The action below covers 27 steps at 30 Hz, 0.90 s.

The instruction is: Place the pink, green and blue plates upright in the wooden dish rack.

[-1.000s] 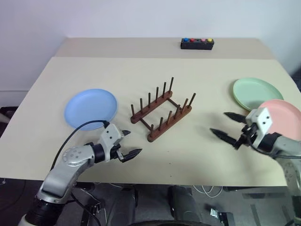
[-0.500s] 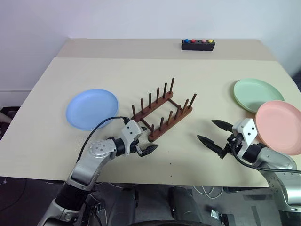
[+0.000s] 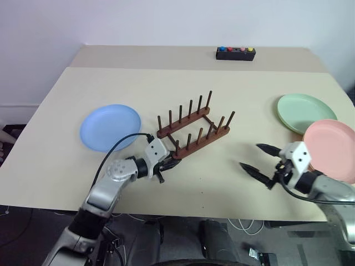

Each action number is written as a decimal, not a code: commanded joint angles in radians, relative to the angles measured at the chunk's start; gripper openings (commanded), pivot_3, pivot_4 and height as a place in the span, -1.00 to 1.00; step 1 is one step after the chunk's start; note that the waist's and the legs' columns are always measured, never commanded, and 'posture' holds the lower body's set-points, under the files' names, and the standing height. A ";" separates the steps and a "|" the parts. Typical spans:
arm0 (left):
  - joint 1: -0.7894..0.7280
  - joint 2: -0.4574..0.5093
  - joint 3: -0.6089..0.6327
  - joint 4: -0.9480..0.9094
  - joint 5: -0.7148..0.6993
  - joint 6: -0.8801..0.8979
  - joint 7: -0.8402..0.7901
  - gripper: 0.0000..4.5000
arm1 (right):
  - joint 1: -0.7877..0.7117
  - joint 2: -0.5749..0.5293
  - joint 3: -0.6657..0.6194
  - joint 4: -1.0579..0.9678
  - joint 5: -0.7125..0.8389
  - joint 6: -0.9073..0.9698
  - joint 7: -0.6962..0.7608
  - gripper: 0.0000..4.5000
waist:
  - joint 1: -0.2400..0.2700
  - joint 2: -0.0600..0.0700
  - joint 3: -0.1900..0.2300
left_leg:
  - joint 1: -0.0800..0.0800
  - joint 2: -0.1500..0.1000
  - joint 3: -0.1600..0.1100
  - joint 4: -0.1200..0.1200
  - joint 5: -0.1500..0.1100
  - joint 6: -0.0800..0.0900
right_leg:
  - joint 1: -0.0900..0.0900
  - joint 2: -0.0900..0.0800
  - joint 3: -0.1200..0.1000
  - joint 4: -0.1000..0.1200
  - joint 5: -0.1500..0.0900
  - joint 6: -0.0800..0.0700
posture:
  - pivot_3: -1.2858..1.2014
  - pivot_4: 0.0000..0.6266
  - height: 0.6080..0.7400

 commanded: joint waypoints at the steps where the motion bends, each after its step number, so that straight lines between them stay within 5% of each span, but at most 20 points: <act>1: -0.102 -0.008 -0.026 0.076 -0.033 -0.073 -0.156 -0.67 | 0.001 -0.016 -0.056 0.012 -0.001 -0.045 0.004 1.00 | -0.004 0.000 0.000 | 0.000 0.000 0.000 -0.001 0.000 0.000 | 0.000 0.000 0.000 0.000 0.000 0.000 | 0.03 -0.52 0.91; 8: -0.294 -0.058 -0.055 0.300 -0.037 -0.205 -0.379 -0.67 | 0.035 0.009 -0.068 -0.025 -0.003 -0.065 -0.021 1.00 | -0.009 0.000 0.000 | -0.001 0.000 0.000 -0.001 0.000 0.001 | -0.001 0.000 0.000 0.000 0.000 0.001 | 0.03 -0.52 0.91; 13: -0.413 -0.093 -0.065 0.554 0.047 -0.338 -0.384 -0.67 | 0.075 0.036 -0.073 -0.065 -0.006 -0.067 -0.059 1.00 | -0.011 -0.001 0.001 | -0.001 0.000 0.000 -0.001 0.000 0.001 | -0.002 0.001 0.000 0.001 0.000 0.001 | 0.03 -0.52 0.91; 20: -0.419 -0.100 -0.050 0.616 0.043 -0.399 -0.424 -0.67 | 0.081 0.034 -0.070 -0.074 -0.006 -0.066 -0.078 1.00 | -0.008 -0.001 0.001 | -0.002 0.000 0.000 -0.002 -0.001 0.001 | -0.002 0.000 0.000 0.000 0.000 0.003 | 0.03 -0.52 0.91; 27: -0.392 -0.090 -0.001 0.585 0.033 -0.367 -0.382 0.83 | 0.064 0.016 -0.055 -0.061 -0.013 -0.057 -0.071 1.00 | -0.008 -0.001 0.001 | -0.002 0.000 0.000 -0.002 -0.001 0.001 | -0.002 0.000 0.000 0.000 0.000 0.003 | 0.03 -0.52 0.91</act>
